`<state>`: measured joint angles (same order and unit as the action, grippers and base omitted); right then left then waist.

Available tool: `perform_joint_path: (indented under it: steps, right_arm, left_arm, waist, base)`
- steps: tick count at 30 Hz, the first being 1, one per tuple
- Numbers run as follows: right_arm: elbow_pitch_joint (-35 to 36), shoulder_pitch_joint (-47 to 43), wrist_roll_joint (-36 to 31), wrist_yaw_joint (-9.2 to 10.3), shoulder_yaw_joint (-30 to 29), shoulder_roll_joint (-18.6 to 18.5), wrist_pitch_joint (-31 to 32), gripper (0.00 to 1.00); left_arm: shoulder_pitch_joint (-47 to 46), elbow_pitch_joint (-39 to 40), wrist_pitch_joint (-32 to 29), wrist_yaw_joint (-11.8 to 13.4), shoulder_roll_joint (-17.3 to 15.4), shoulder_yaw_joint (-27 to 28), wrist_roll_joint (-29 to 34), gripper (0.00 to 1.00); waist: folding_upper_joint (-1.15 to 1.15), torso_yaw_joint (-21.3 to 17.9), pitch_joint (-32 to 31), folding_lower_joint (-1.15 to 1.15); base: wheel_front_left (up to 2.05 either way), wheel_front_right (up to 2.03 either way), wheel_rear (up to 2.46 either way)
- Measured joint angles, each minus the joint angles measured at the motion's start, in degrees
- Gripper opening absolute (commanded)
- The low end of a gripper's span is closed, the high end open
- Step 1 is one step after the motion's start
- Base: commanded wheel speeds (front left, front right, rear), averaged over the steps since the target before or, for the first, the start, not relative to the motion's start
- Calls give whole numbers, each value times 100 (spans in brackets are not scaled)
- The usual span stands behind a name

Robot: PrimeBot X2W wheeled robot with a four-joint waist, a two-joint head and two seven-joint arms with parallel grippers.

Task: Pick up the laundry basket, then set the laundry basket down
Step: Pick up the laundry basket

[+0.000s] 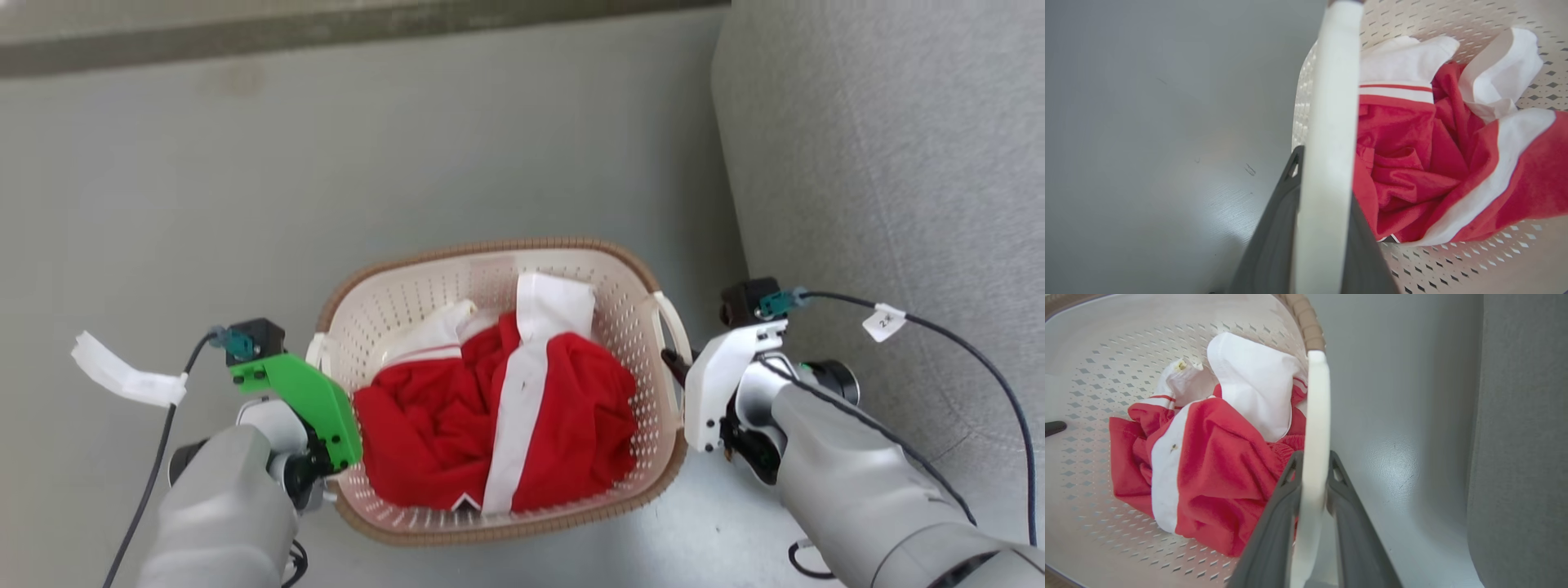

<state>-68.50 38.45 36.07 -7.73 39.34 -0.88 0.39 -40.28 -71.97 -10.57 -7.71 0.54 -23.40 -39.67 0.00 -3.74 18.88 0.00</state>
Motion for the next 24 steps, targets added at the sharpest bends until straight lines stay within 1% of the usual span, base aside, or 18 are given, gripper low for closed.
perform_joint_path:
  steps: [5, 14, 24]
  right_arm:
    - [89, -203, 189, 0, 121, -3, 240, 0]
    - [152, -476, 404, 1, 241, -12, 634, 0]
    - [156, -637, 643, 1, 344, -14, 1070, 0]
  left_arm:
    - [176, -52, -177, 0, -1, -29, -138, 0]
    - [407, -122, -488, 0, -2, -75, -198, 0]
    - [635, -166, -813, 0, -3, -90, -294, 0]
  waist:
    - [0, -11, -380, 0]
    - [0, -29, -1028, 0]
    - [0, -32, -1615, 0]
  base:
    - [0, 0, 0]
    - [0, 0, 0]
    - [0, 0, 0]
